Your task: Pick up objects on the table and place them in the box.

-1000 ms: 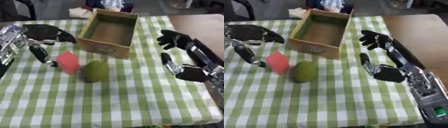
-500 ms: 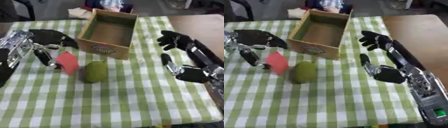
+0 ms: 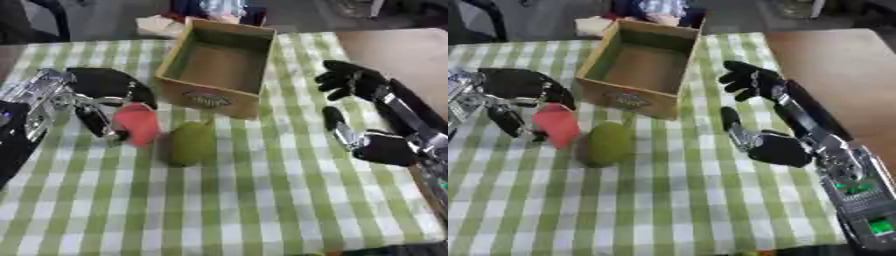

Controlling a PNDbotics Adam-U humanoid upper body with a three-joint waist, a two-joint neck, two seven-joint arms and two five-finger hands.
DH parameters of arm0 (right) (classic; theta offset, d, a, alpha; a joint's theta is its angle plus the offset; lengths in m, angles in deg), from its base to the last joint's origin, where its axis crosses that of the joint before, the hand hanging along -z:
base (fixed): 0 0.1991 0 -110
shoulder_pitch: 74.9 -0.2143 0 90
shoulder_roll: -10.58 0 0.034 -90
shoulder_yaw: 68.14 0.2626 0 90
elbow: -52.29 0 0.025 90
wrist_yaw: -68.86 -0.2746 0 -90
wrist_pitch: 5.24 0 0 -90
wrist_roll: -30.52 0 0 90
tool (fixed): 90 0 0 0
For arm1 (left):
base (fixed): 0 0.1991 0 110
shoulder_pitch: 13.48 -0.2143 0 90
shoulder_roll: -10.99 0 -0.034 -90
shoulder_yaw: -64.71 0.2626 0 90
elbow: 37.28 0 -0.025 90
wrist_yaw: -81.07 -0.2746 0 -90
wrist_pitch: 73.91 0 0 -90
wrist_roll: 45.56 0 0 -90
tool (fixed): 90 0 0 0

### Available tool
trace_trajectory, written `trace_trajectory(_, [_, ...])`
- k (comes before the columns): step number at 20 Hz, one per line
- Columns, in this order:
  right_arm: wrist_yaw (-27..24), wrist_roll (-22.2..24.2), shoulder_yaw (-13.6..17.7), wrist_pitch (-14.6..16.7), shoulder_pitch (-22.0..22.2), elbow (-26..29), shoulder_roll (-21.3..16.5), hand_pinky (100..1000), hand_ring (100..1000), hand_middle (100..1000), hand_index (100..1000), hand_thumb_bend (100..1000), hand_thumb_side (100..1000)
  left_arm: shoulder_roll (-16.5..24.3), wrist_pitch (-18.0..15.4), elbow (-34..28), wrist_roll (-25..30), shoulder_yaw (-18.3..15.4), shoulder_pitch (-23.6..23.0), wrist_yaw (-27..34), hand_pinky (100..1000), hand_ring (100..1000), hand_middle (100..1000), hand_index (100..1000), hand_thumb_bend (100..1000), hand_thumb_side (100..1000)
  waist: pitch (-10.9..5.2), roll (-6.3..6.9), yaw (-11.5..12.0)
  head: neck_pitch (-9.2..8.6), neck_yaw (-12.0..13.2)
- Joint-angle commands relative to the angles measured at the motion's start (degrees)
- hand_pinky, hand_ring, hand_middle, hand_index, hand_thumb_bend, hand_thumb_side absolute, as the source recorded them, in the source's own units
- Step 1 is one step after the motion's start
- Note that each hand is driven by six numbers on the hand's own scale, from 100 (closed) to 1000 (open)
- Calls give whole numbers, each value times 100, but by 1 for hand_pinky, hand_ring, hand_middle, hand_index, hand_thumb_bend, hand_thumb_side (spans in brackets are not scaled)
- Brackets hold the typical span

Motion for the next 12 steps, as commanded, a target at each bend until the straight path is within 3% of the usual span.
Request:
trace_trajectory(1, [-27, 19, 22, 9, -69, 33, -46, 719, 789, 790, 970, 100, 495, 121, -736, -7, 878, -10, 57, 76, 782, 756, 685, 811, 398, 176, -75, 2, -5, -51, 21])
trace_trajectory(3, [-28, 19, 22, 8, -70, 31, -44, 719, 789, 790, 970, 100, 495, 132, -710, -14, 901, -22, 51, 114, 762, 691, 586, 746, 371, 153, -76, 2, -2, -55, 18])
trace_trajectory(6, [-26, 20, 21, 10, -71, 29, -46, 719, 789, 790, 970, 100, 495, 166, -649, -42, 903, -42, 52, 178, 740, 625, 514, 684, 337, 139, -77, 0, 5, -57, 19])
trace_trajectory(12, [-21, 11, 29, 7, -61, 23, -55, 719, 788, 790, 970, 100, 495, 385, -483, -356, 909, -140, 48, 637, 724, 599, 481, 652, 302, 117, -84, 4, 13, -58, 7])
